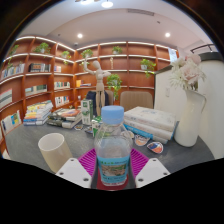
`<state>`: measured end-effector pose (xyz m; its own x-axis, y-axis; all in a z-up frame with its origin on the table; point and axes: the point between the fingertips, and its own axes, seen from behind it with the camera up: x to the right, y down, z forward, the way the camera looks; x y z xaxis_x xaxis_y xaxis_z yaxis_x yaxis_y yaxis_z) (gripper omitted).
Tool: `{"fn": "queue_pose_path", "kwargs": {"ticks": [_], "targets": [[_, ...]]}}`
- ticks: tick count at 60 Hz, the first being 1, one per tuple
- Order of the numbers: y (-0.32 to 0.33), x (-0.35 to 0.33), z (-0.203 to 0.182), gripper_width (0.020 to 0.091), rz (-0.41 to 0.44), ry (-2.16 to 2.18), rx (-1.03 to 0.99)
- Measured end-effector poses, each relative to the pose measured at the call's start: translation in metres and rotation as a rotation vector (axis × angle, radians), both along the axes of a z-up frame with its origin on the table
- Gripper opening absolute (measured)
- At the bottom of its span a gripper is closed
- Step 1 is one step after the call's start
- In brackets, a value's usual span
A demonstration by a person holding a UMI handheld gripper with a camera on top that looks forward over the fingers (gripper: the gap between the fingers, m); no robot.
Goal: Pour water
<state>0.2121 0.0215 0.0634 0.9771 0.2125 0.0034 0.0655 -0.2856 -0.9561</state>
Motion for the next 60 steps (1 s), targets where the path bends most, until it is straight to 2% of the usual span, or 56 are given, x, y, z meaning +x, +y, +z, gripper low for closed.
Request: {"fn": "queue_pose_path", "kwargs": {"ticks": [4, 10, 15, 22, 40, 60], "targets": [[-0.004, 0.003, -0.004, 0.049, -0.005, 0.001, -0.024], [-0.013, 0.014, -0.004, 0.063, -0.062, 0.025, -0.039], [-0.027, 0.015, -0.003, 0.0655, -0.079, 0.046, -0.044], [-0.058, 0.019, -0.002, 0.0753, -0.12, 0.049, -0.053], [-0.135, 0.012, 0.027, 0.078, -0.184, -0.044, -0.011], [-0.159, 0.02, 0.066, 0.0783, -0.203, -0.047, 0.068]]}}
